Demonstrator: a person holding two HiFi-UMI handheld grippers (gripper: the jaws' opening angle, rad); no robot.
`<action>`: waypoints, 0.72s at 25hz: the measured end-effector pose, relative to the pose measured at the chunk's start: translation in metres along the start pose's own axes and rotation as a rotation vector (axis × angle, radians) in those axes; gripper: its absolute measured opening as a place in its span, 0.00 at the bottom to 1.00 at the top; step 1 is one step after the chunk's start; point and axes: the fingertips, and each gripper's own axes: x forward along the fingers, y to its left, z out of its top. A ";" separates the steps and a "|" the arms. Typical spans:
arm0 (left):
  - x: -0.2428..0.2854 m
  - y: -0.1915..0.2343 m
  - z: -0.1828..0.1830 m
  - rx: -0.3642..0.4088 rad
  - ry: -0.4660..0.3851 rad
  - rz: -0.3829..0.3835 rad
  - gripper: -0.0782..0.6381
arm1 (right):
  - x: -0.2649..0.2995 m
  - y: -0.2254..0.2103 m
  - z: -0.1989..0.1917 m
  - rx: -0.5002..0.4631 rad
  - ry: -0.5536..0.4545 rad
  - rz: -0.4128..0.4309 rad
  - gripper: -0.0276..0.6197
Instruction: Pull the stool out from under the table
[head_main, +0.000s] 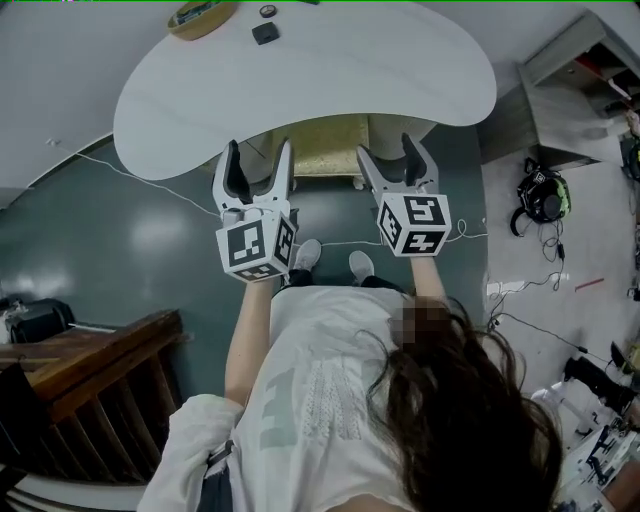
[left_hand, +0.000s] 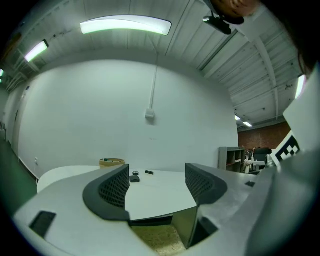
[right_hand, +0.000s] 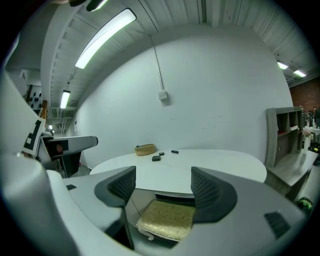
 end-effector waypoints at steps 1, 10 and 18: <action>-0.006 0.000 -0.005 -0.008 0.016 0.014 0.56 | 0.000 0.000 -0.003 0.001 0.000 0.013 0.56; 0.007 -0.001 -0.070 -0.038 0.135 0.002 0.56 | 0.051 -0.010 -0.035 0.000 0.066 0.047 0.56; 0.056 0.051 -0.142 -0.002 0.163 -0.056 0.56 | 0.087 -0.042 -0.084 -0.030 0.101 -0.119 0.56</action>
